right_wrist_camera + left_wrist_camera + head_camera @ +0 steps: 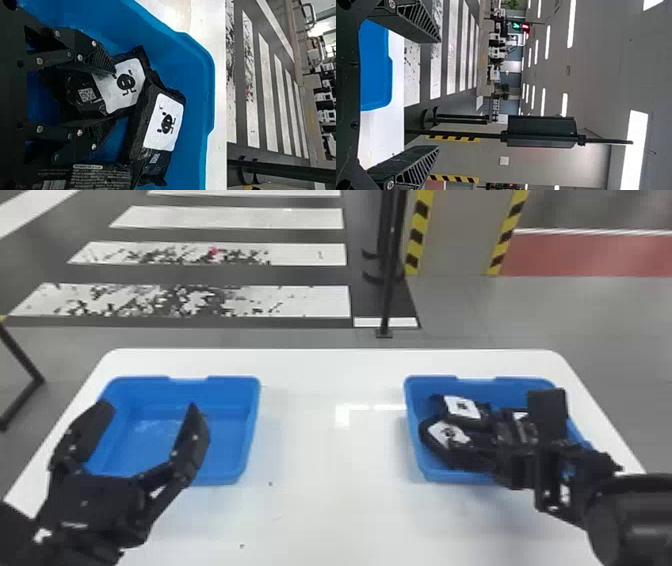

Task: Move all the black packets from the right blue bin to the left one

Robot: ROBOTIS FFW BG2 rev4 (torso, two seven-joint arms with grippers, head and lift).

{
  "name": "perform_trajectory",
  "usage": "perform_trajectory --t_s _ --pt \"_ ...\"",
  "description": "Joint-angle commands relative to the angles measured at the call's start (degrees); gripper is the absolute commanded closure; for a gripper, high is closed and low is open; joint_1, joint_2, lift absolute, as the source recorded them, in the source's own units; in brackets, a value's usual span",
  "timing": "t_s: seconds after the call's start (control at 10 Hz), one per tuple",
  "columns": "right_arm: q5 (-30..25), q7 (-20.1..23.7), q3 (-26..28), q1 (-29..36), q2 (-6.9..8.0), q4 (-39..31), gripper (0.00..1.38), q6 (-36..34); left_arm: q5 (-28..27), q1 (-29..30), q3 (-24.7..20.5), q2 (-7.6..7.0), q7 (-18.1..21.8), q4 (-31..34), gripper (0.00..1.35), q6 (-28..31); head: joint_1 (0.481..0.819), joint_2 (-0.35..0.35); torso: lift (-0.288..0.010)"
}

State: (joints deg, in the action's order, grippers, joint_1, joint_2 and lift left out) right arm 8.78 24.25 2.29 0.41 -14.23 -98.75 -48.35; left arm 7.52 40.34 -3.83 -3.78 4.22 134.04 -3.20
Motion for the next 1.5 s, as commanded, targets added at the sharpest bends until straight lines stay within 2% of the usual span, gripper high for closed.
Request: perform_trajectory --t_s 0.0,0.3,0.6,0.8,0.9,1.1,1.4 --pt "1.05 0.01 -0.12 -0.13 0.0 0.1 1.16 -0.86 -0.09 0.01 -0.06 0.0 0.0 -0.1 0.08 -0.32 0.695 -0.009 -0.14" --pt "1.62 0.01 0.34 1.56 0.0 -5.95 1.14 -0.3 0.25 -0.13 -0.17 0.09 0.0 -0.1 0.08 0.1 0.695 0.002 -0.14" --pt "4.82 1.42 2.74 2.68 0.17 -9.74 1.14 5.75 2.53 0.01 0.06 0.09 0.09 -0.1 0.13 -0.74 0.695 0.012 -0.14" --pt "11.56 7.31 2.16 0.71 -0.18 -6.79 1.14 14.89 4.7 -0.27 0.51 0.09 0.35 -0.1 0.15 -0.6 0.695 0.021 -0.14" --pt "15.79 11.7 -0.35 -1.4 -1.06 -3.84 1.14 19.25 5.05 -0.69 0.63 0.09 0.97 -0.1 0.15 -0.6 0.695 0.041 -0.14" --pt "23.9 16.62 -5.26 -2.8 -1.5 -3.13 1.14 21.08 7.79 -1.39 1.66 0.0 2.37 0.04 0.16 -0.46 0.695 0.102 -0.14" --pt "33.61 19.52 -13.26 -4.21 -2.2 -2.01 1.14 21.08 20.47 -2.94 3.48 -0.71 5.36 0.18 0.16 4.6 0.695 0.174 -0.14"
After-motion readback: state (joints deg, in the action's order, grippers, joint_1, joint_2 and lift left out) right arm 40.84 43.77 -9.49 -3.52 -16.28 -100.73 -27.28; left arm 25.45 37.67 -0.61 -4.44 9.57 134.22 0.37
